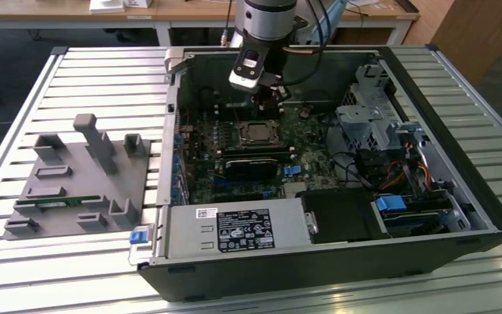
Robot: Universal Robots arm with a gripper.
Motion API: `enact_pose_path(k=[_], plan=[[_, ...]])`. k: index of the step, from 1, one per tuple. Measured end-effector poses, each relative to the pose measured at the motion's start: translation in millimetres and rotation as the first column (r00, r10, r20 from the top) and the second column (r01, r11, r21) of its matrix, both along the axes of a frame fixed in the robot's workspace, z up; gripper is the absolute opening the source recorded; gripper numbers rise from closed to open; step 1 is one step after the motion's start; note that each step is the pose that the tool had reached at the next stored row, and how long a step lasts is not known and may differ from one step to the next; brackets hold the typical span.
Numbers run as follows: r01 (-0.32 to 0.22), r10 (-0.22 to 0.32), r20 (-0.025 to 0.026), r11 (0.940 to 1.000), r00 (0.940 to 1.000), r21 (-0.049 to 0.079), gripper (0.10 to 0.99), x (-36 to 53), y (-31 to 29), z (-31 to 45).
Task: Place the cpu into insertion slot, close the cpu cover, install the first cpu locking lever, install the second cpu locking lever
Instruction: 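Install the first cpu locking lever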
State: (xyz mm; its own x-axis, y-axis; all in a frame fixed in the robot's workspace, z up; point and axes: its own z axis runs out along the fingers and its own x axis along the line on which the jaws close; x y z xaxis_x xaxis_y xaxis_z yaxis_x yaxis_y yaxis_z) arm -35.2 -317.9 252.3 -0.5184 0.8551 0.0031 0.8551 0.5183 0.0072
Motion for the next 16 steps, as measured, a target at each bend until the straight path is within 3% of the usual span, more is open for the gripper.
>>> enact_pose_path(k=[11, 16], plan=[[-0.059, 0.059, 0.0, 0.9983, 0.9983, 0.0, 0.106, 0.0, -0.1, 0.0], [-0.137, 0.137, -0.0001, 0.9906, 0.9906, 0.0, 0.106, 0.0, -0.2, 0.0]])
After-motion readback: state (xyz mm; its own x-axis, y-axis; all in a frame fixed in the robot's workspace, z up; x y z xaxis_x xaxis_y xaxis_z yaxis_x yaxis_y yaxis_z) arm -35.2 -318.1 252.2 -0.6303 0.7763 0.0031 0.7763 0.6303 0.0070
